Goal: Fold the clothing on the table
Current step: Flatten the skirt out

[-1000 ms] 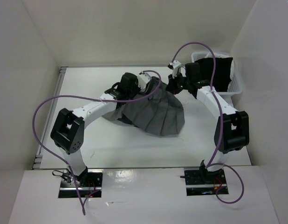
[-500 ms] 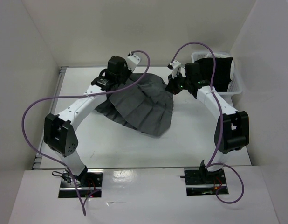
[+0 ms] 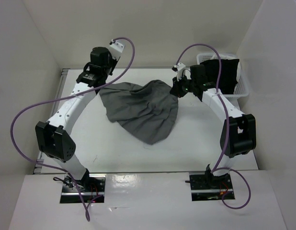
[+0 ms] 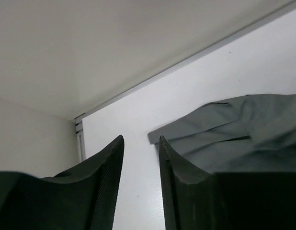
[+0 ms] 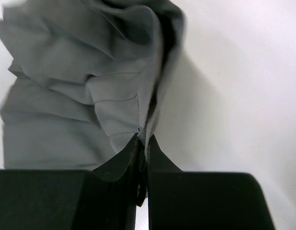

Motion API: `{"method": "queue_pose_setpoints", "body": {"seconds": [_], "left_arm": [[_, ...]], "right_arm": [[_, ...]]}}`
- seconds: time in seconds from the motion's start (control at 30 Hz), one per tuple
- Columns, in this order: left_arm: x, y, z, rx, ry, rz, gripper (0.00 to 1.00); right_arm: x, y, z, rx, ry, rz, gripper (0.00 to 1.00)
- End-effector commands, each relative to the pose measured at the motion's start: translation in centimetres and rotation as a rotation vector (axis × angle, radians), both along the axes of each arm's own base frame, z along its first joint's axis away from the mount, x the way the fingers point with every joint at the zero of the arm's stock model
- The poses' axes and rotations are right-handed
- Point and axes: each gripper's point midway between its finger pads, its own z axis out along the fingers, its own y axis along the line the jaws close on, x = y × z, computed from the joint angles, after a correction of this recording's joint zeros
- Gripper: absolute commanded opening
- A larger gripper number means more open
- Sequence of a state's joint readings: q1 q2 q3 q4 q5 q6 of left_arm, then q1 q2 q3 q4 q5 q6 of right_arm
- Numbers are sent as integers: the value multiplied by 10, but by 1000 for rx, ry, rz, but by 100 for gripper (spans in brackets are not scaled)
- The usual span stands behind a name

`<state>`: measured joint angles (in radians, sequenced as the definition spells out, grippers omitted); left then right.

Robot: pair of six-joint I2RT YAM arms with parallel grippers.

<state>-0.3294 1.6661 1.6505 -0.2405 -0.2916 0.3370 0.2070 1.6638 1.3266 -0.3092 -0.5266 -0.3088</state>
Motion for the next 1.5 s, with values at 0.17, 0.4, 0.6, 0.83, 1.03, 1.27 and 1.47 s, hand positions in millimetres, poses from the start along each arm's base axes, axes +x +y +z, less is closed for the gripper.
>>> {"method": "queue_pose_setpoints", "body": {"seconds": [0.17,0.4,0.6,0.83,1.03,1.27,1.47], "left_arm": [[-4,14,20,-65,-39,-12,54],[-28,-63,-117,16,200,-246,61],[-58,-102,-205,89,353,-385,71],[-51,-117,-195,142,226,-364,75],[-39,-108,-171,155,123,-275,75],[-27,-108,-187,208,117,-262,75],[-23,-113,-206,230,155,-281,75]], "right_arm": [[3,3,6,-15,-25,4,4],[4,3,8,-15,-25,4,4],[3,4,8,-8,-23,12,4],[3,4,4,-10,-14,13,5],[4,4,4,-16,-20,17,5],[3,5,3,-12,-10,25,5],[3,5,3,-12,-10,25,5]]}}
